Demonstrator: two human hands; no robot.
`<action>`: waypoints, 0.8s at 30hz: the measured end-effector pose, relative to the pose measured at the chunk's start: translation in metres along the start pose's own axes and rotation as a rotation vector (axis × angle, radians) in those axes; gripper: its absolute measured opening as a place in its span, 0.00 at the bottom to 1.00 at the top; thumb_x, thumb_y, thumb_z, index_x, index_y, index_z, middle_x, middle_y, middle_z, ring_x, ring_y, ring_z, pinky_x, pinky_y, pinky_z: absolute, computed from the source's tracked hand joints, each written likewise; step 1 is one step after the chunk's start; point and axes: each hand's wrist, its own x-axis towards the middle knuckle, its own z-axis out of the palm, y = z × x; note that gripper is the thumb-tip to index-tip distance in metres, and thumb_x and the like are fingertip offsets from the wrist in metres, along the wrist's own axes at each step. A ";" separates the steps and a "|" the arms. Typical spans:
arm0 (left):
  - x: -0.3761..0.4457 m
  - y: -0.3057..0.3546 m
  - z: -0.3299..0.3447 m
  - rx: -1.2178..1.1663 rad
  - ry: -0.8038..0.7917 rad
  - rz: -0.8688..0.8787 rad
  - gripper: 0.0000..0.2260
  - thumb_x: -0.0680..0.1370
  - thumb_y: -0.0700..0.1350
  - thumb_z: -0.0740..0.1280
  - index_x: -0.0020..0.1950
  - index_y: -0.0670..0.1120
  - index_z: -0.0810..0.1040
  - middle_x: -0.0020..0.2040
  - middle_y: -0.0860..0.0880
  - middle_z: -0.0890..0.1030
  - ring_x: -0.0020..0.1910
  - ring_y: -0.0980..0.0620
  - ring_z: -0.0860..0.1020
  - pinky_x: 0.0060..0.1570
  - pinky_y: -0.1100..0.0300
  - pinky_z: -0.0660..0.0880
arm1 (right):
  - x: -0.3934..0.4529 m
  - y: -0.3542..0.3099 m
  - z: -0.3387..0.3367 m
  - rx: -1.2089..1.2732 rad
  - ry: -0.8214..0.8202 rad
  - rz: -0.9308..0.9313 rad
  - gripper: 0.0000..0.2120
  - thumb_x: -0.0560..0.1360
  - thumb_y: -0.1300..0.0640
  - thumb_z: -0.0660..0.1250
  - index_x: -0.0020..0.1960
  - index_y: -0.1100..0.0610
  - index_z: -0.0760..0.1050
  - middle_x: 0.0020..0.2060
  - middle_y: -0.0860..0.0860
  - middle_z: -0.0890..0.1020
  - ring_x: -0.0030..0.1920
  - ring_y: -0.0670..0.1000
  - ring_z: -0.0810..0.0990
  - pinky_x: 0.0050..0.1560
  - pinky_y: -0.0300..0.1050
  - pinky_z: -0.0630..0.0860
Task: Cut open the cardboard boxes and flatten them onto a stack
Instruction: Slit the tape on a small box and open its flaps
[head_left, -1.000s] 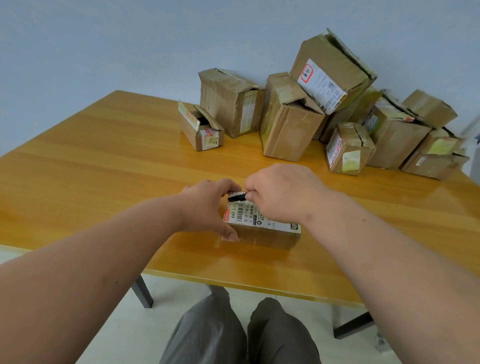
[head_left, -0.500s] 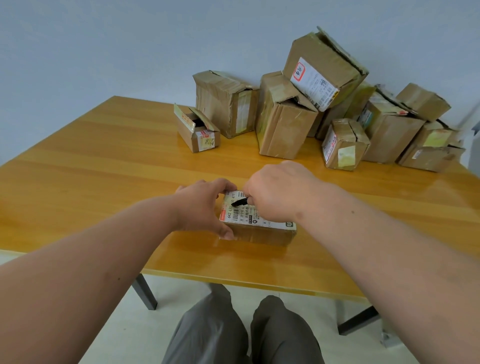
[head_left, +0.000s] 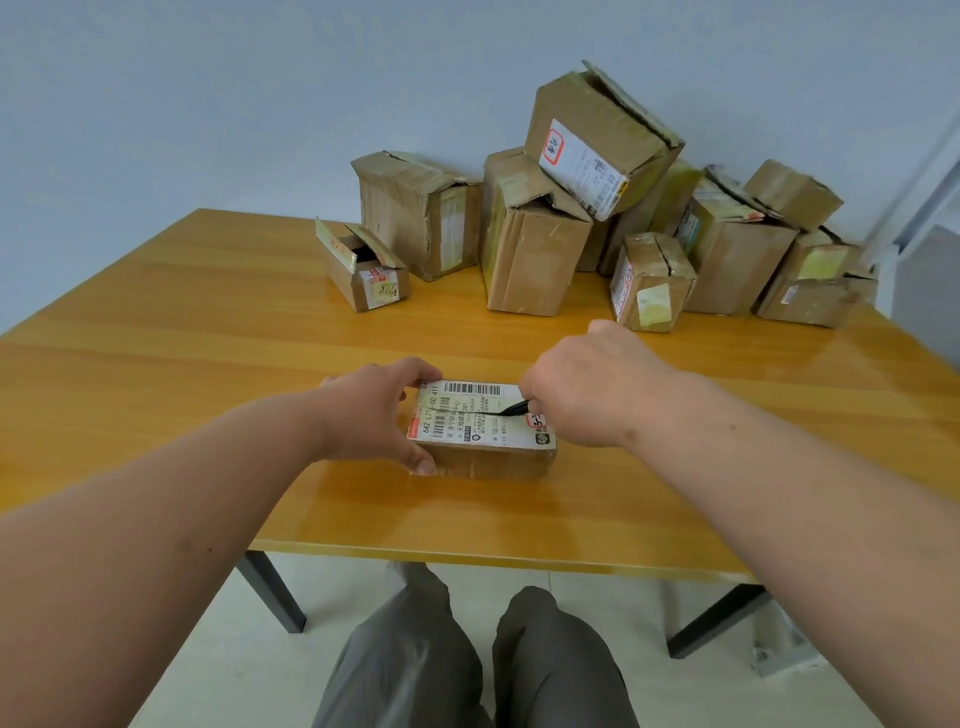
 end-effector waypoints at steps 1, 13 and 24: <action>0.000 0.001 0.000 0.011 -0.001 -0.001 0.45 0.62 0.57 0.81 0.73 0.61 0.60 0.63 0.59 0.70 0.67 0.51 0.68 0.70 0.43 0.63 | -0.001 0.002 0.000 -0.008 0.005 0.003 0.13 0.81 0.56 0.58 0.38 0.50 0.70 0.35 0.46 0.76 0.35 0.47 0.71 0.47 0.48 0.63; 0.003 0.003 -0.003 0.125 -0.016 -0.003 0.46 0.63 0.61 0.80 0.74 0.61 0.58 0.68 0.57 0.71 0.67 0.51 0.69 0.70 0.43 0.63 | -0.045 0.052 0.019 -0.136 -0.178 0.186 0.08 0.79 0.55 0.58 0.45 0.48 0.75 0.36 0.46 0.76 0.37 0.48 0.75 0.34 0.43 0.70; -0.007 0.027 -0.001 0.395 -0.010 0.082 0.43 0.73 0.70 0.63 0.81 0.55 0.50 0.76 0.53 0.57 0.75 0.49 0.56 0.72 0.49 0.63 | -0.022 0.000 0.041 1.276 0.050 0.578 0.15 0.78 0.50 0.61 0.52 0.62 0.75 0.46 0.58 0.82 0.31 0.49 0.69 0.33 0.46 0.65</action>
